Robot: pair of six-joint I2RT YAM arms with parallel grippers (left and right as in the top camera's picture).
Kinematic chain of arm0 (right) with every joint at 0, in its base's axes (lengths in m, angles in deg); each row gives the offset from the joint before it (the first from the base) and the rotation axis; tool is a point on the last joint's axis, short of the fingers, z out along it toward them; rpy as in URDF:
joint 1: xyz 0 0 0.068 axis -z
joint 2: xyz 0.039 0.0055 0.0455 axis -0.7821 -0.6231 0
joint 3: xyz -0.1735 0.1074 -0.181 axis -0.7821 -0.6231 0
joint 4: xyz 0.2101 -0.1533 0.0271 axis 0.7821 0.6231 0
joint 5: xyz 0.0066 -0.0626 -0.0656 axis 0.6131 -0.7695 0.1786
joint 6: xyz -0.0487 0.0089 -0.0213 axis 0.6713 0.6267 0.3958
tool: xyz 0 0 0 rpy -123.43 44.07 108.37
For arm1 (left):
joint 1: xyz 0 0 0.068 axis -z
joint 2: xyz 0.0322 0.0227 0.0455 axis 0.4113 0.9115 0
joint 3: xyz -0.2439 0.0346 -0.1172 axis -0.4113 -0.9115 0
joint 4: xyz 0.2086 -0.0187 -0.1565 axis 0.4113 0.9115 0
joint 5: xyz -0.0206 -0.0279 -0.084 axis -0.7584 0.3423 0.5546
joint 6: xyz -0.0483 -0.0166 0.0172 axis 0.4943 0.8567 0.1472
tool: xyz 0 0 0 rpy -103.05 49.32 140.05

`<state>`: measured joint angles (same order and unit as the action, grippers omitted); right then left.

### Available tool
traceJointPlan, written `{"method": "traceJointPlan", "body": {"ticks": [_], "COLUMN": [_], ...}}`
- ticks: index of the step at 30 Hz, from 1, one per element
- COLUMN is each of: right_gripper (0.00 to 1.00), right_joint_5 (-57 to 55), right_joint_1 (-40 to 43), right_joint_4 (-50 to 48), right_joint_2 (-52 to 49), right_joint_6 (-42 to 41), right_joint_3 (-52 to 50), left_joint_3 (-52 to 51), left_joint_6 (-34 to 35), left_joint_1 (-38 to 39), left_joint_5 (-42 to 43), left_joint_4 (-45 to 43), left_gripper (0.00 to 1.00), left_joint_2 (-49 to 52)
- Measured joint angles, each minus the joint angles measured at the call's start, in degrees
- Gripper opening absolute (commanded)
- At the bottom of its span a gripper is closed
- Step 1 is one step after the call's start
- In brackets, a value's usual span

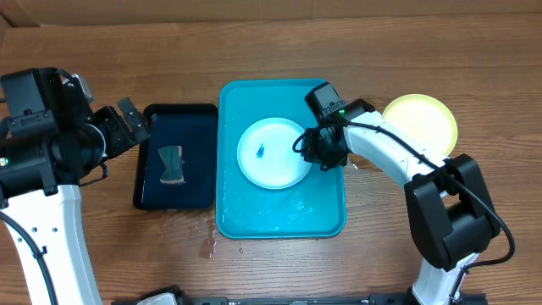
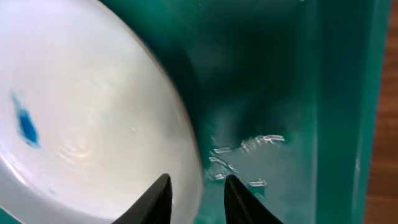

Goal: Clean dirty plates on tray and stack at the side
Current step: 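Grip the white plate's rim and slide it toward the tray center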

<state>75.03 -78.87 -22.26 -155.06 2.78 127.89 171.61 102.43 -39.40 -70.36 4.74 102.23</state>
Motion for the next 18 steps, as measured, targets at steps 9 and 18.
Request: {"method": "traceJointPlan", "body": {"ticks": [9,18], "right_gripper": [0.17,0.09], "right_joint_5": [0.04,0.28], "right_joint_1": [-0.48,-0.76], "right_joint_4": [2.23,1.57], "right_joint_2": [0.00,0.00], "right_joint_6": [-1.92,-4.76], "right_joint_3": [-0.09,-0.11], "left_joint_3": [0.00,0.00], "left_joint_6": [0.00,0.00], "left_joint_1": [0.00,0.00], "left_joint_5": [0.00,0.00], "left_joint_4": [0.00,0.00], "left_gripper": [1.00,1.00], "left_joint_2": [0.00,0.00]}}
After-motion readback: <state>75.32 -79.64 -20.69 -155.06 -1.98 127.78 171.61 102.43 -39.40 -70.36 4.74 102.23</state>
